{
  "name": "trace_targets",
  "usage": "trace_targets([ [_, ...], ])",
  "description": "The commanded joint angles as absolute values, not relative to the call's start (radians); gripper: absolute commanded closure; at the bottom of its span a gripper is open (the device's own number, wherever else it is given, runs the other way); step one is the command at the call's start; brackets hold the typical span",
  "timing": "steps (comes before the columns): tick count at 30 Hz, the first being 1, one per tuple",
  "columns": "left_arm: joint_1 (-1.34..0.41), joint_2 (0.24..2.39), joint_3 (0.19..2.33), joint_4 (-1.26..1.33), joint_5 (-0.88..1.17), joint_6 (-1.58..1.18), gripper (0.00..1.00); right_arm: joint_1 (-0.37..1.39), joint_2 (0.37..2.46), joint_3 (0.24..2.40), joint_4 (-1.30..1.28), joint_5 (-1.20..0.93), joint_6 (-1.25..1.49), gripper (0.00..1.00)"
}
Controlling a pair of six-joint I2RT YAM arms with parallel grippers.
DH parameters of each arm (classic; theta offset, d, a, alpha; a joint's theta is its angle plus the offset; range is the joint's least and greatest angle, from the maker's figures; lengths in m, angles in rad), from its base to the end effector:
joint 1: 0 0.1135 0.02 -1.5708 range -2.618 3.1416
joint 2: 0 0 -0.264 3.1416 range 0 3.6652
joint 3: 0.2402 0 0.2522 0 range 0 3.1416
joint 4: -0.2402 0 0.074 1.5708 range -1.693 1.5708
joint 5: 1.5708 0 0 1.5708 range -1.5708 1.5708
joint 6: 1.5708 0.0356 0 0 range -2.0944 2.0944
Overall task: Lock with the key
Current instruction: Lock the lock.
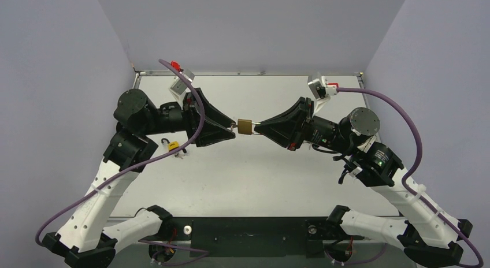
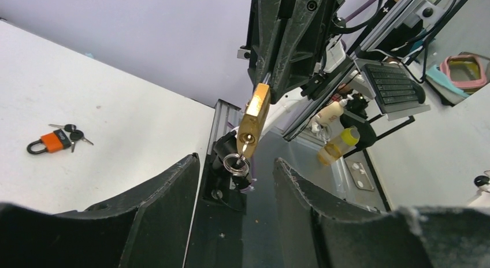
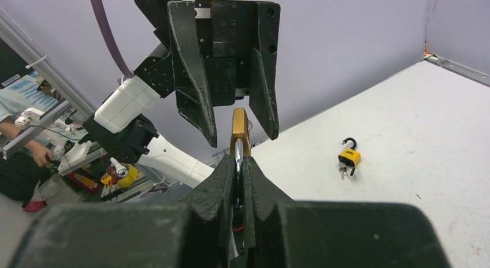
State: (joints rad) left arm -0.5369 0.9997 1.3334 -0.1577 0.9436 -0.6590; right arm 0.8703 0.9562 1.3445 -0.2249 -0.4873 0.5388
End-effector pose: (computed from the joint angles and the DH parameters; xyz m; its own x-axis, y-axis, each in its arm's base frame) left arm 0.1421 -0.1181 0.4891 -0.4843 -0.1299 -0.8652 0.8710 0.0215 -0.4908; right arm 0.1006 0.1452 0.4946 -0.4094 0.2178 -0.8860 -0.8892 0.1219 0.4409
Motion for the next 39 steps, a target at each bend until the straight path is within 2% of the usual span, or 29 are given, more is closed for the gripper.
trace_targets([
  [1,-0.534,1.016,1.390,-0.136,0.940,-0.581,0.51,0.877,0.956,1.391,-0.148,-0.504,0.556,1.00],
  [7,-0.535,1.020,1.369,0.047,0.999,-0.652,0.48,0.882,0.966,1.394,-0.143,-0.504,0.556,1.00],
  [13,-0.535,1.027,1.358,0.111,1.019,-0.693,0.48,0.885,0.976,1.396,-0.129,-0.508,0.562,1.00],
  [39,-0.543,1.071,1.336,0.200,1.063,-0.777,0.55,0.893,0.993,1.414,-0.117,-0.505,0.563,1.00],
])
